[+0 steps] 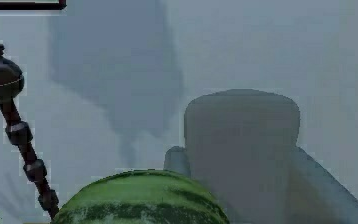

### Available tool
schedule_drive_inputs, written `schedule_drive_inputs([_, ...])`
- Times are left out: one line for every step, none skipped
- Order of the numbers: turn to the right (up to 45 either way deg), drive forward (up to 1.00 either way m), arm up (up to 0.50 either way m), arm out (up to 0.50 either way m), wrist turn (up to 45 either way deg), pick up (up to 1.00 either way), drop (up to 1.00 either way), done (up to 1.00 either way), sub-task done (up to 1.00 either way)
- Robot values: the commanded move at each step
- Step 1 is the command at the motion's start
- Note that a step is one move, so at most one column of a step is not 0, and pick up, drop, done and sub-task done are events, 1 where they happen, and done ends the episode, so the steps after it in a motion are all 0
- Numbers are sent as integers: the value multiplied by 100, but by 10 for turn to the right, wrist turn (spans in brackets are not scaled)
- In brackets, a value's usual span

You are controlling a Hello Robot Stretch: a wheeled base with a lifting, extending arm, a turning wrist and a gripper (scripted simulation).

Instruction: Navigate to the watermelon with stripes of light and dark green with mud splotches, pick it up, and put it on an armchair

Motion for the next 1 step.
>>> schedule_drive_inputs([-450, 0, 0, 0, 0, 0, 0, 0, 0])
